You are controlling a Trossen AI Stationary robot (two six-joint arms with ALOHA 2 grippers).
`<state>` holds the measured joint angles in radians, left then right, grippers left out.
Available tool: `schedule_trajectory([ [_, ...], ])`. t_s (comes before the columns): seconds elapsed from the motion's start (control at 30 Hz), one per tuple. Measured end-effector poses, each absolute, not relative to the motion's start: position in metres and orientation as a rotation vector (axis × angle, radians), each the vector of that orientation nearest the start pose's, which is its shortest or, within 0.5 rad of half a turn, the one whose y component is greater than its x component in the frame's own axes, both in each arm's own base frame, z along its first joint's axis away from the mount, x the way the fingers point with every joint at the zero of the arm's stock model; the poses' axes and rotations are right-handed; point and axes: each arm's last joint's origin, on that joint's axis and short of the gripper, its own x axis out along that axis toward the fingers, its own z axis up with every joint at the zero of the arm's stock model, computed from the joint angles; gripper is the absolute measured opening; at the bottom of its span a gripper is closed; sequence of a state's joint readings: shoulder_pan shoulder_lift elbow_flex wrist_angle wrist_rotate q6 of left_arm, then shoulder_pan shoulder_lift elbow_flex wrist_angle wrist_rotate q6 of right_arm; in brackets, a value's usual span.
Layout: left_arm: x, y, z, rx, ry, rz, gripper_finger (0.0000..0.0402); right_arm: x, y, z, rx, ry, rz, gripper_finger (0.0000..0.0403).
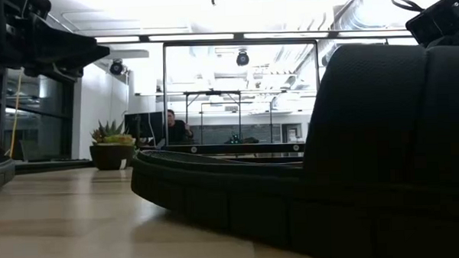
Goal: Pick and place slides into the shelf
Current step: Put the bottom center black slide on the shelf
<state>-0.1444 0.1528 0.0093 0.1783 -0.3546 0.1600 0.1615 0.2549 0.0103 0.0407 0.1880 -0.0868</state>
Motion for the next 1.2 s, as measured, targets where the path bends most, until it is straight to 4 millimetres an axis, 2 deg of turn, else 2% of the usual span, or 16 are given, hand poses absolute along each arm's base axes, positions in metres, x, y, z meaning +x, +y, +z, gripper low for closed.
schedule_trajectory([
  [0.4,0.105,-0.005,0.173,0.103,-0.036,0.209,0.0184,0.110,0.013,0.150,-0.121,0.198,-0.018,0.0293],
  [0.87,0.100,-0.004,0.198,0.116,-0.282,0.272,0.0184,0.112,0.013,0.169,-0.080,0.005,-0.031,0.0293],
  [1.03,0.098,-0.003,0.209,0.135,-0.317,0.305,0.0184,0.112,0.009,0.171,-0.066,-0.019,-0.156,0.0293],
  [1.2,0.095,-0.006,0.226,0.261,-0.382,0.193,0.0184,0.112,0.007,0.172,-0.041,-0.025,-0.215,0.0293],
])
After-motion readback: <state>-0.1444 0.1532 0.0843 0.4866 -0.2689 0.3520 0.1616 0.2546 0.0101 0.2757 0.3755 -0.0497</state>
